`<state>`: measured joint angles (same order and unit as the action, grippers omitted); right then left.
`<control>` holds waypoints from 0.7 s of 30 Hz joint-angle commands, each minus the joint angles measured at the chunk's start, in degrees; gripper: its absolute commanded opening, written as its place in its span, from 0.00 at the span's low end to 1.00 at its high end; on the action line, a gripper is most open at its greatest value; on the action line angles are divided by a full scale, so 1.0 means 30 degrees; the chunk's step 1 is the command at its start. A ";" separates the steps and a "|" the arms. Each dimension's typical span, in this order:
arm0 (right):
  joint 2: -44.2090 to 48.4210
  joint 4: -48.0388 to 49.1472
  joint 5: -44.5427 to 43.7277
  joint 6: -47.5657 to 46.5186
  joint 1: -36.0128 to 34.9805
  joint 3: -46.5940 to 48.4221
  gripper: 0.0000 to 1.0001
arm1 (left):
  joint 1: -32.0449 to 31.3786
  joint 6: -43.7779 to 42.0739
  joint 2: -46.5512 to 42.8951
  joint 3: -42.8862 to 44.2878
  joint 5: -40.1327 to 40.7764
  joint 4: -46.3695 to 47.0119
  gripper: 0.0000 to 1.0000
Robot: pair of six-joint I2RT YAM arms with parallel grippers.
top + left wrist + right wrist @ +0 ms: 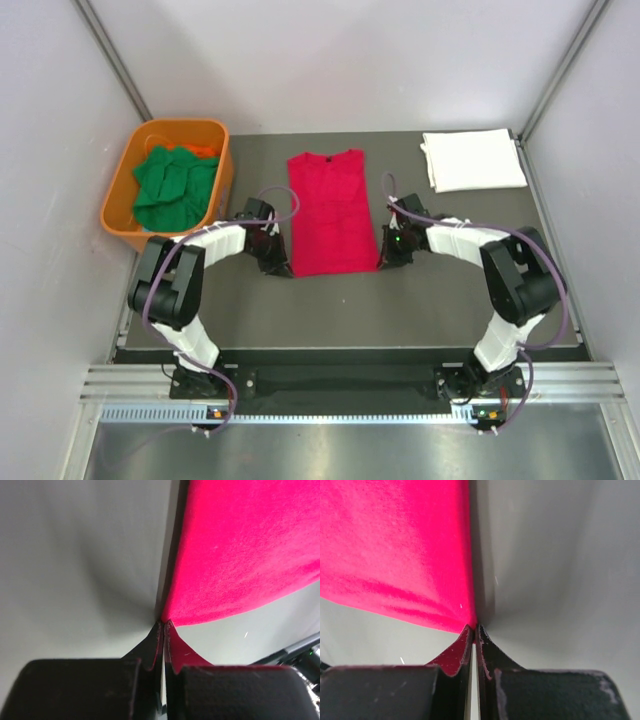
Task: Fold and stack the t-shirts
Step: Fold the tshirt
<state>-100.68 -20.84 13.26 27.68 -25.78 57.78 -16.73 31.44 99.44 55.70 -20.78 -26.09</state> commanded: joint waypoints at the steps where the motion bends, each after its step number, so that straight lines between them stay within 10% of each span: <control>1: 0.1011 -0.0848 -0.1048 -0.0029 -0.0254 -0.2380 0.00 | -0.0224 0.0154 -0.1413 -0.1396 0.0217 -0.0680 0.00; 9: 0.4169 0.0648 0.1117 0.1434 -0.0634 -0.6161 0.00 | -0.1043 0.1589 -0.2529 -0.3038 -0.2423 0.0025 0.00; 12: 0.5751 0.0210 0.0592 0.2284 -0.0928 -0.6924 0.06 | -0.1395 0.1649 -0.3844 -0.3741 -0.0961 -0.0588 0.25; 21: 0.7956 -0.0933 0.0649 0.3602 -0.0899 -0.7161 0.39 | -0.1952 0.1822 -0.5811 -0.4063 -0.1599 0.0165 0.54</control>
<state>-78.63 -21.41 16.08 36.07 -28.01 35.57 -22.44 36.07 84.47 44.51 -23.51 -28.40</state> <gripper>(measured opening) 0.369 0.528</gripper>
